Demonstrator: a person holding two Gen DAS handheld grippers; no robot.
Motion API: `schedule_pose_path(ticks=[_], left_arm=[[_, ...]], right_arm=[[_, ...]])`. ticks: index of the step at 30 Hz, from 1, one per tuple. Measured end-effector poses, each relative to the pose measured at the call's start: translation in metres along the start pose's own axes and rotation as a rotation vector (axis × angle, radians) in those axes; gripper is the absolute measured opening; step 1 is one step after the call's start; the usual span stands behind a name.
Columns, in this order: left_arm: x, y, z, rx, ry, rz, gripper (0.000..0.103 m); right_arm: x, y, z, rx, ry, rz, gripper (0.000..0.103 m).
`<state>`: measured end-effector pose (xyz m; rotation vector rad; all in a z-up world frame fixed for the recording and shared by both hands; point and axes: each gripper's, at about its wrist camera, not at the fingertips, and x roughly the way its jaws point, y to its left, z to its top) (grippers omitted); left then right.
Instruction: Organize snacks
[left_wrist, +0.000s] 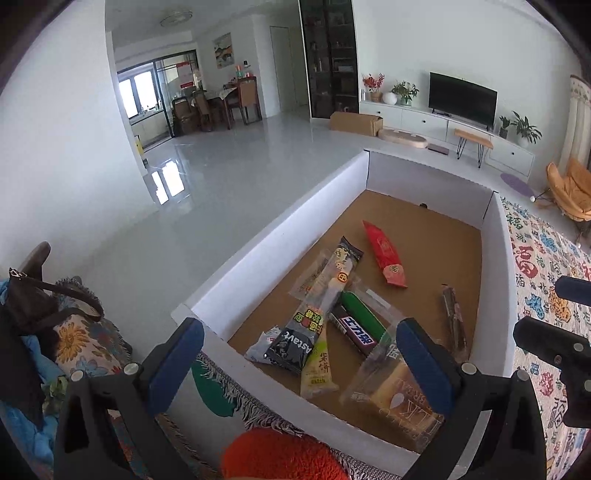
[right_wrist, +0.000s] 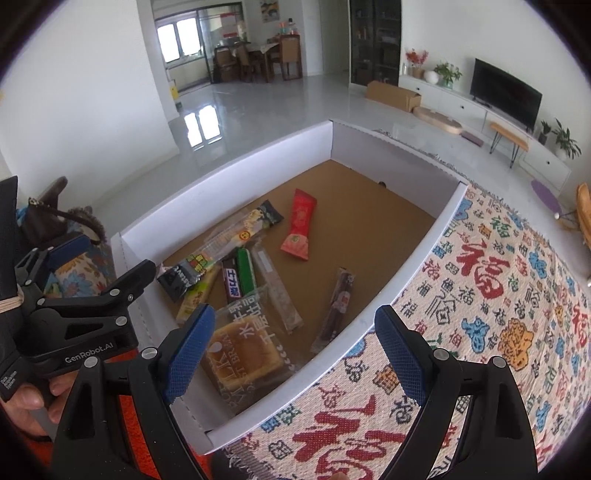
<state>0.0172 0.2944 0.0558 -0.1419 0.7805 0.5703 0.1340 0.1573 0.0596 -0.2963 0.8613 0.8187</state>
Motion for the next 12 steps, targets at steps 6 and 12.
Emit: schedule_pose_path(ticks=[6,12], left_arm=[[-0.001,0.0002,-0.0004,0.007,-0.012,0.012,0.103],[-0.0034,-0.0018,-0.0037,0.022,-0.02,0.013,0.103]], right_arm=[[0.0022,0.0036,-0.0001,-0.008,0.004,-0.003,0.091],[0.0042,0.0038,-0.0012,-0.006,0.007,-0.003,0.091]])
